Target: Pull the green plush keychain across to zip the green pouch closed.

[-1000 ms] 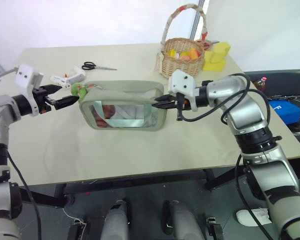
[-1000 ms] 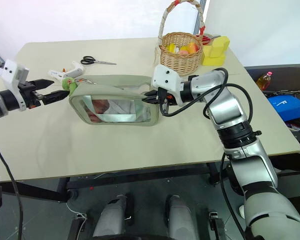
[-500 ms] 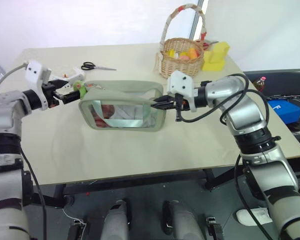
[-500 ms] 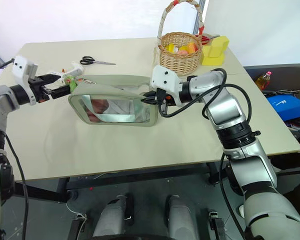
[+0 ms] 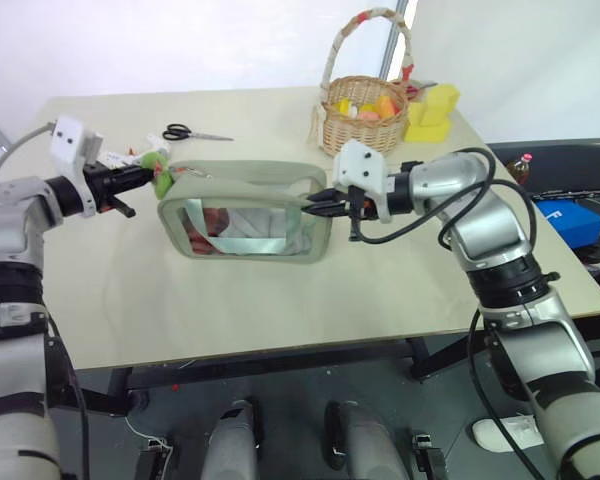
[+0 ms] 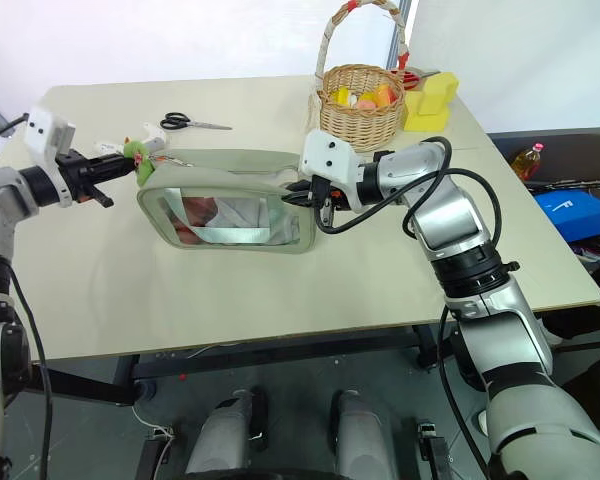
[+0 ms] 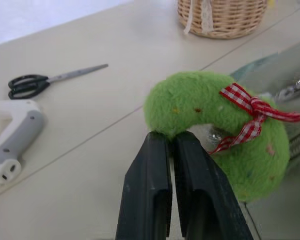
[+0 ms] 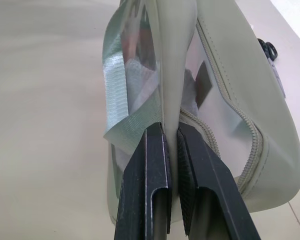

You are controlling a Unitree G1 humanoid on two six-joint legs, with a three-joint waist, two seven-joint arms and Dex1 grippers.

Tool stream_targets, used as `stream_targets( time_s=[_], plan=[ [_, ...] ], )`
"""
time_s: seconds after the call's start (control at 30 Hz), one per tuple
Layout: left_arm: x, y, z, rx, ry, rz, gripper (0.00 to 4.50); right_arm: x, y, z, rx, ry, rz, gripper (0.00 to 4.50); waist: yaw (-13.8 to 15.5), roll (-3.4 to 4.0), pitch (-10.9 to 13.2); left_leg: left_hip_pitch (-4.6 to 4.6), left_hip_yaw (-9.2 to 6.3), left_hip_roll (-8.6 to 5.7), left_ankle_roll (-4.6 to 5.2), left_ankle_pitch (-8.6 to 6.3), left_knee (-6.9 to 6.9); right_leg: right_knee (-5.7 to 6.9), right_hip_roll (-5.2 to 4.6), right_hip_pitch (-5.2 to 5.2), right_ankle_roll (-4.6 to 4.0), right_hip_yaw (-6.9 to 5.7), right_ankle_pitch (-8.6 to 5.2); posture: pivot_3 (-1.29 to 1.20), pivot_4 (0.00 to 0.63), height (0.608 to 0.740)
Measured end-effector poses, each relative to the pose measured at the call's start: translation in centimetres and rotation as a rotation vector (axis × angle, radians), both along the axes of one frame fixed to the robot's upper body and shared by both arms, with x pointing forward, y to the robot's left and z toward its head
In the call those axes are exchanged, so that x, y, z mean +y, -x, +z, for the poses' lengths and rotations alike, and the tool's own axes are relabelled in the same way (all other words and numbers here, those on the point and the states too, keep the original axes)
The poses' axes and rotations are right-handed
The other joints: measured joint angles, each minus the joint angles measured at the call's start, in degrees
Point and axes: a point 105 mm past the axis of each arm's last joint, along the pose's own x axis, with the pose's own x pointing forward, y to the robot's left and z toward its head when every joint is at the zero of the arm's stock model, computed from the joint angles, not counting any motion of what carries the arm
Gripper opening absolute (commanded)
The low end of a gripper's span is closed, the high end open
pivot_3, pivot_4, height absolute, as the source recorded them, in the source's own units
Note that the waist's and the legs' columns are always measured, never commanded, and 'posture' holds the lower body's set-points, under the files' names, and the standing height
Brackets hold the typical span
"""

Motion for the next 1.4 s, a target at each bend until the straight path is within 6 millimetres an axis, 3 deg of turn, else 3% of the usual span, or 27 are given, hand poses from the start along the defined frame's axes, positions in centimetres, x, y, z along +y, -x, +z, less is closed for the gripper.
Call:
stream_targets(
  time_s=[0.27, 0.4, 0.6, 0.7, 0.93, 1.17, 1.23, 1.4],
  plan=[
    [-2.4, 2.6, 4.8, -0.039, -0.010, -0.195, 0.07, -0.1, -0.6, 0.0, -0.011, -0.007, -0.010, 0.00, -0.07, 0.01, 0.00, 0.05, 0.00, 0.00, 0.00, 0.00, 0.00, 0.00, 0.00, 0.04, 0.00, 0.01, -0.01, 0.00, 0.150, 0.740],
    [-4.1, 3.1, 4.8, -0.030, -0.052, -0.269, 0.07, -0.1, -1.0, 0.2, -0.023, -0.007, -0.019, 0.00, -0.02, 0.01, 0.00, 0.05, -0.01, 0.00, 0.00, 0.00, 0.02, 0.00, 0.00, 0.05, 0.00, 0.00, -0.01, 0.00, 0.150, 0.740],
    [-7.2, 2.0, 3.1, -0.031, -0.127, -0.315, 0.07, 0.2, -1.1, 0.2, -0.026, -0.014, -0.014, 0.00, -0.15, 0.01, 0.00, 0.05, -0.02, 0.00, 0.02, 0.01, 0.03, 0.04, 0.03, 0.04, 0.00, 0.01, 0.00, 0.00, 0.150, 0.740],
    [-7.6, 1.7, 2.7, -0.036, -0.135, -0.314, 0.95, 0.3, -1.1, 0.2, -0.027, -0.014, -0.011, 0.00, -0.29, 0.01, 0.00, 0.05, -0.03, 0.00, 0.11, 0.07, 0.03, 0.07, 0.05, 0.03, 0.03, 0.01, -0.01, 0.00, 0.150, 0.740],
    [-6.9, 1.4, 4.5, -0.072, -0.139, -0.273, 4.44, 0.3, -1.2, 0.2, -0.030, -0.014, -0.015, 0.00, -0.19, 0.01, 0.00, 0.05, -0.04, 0.00, 0.03, 0.02, 0.04, 0.07, 0.04, 0.04, 0.02, 0.01, -0.01, 0.00, 0.150, 0.740],
    [-3.9, 3.1, 7.1, -0.114, -0.169, -0.182, 4.48, 0.4, -1.2, 0.2, -0.032, -0.018, -0.018, 0.00, -0.33, 0.01, 0.00, 0.05, -0.04, 0.01, 0.01, 0.01, 0.03, 0.05, 0.04, 0.03, 0.02, 0.02, -0.02, 0.00, 0.150, 0.740],
    [-2.9, 3.8, 6.9, -0.101, -0.151, -0.148, 4.48, 0.3, -1.2, 0.1, -0.031, -0.018, -0.019, 0.00, -0.28, 0.01, 0.00, 0.07, -0.06, 0.01, 0.01, 0.01, 0.01, 0.06, 0.04, 0.03, 0.02, 0.02, -0.03, 0.00, 0.150, 0.740],
    [-2.8, 5.3, 1.1, 0.062, -0.116, -0.148, 4.48, 0.3, -1.5, 0.1, -0.036, -0.017, -0.026, 0.00, -0.28, 0.02, 0.00, 0.08, -0.05, 0.02, 0.00, 0.00, 0.02, 0.05, 0.02, 0.05, 0.00, 0.02, -0.02, 0.00, 0.150, 0.740]
  ],
)
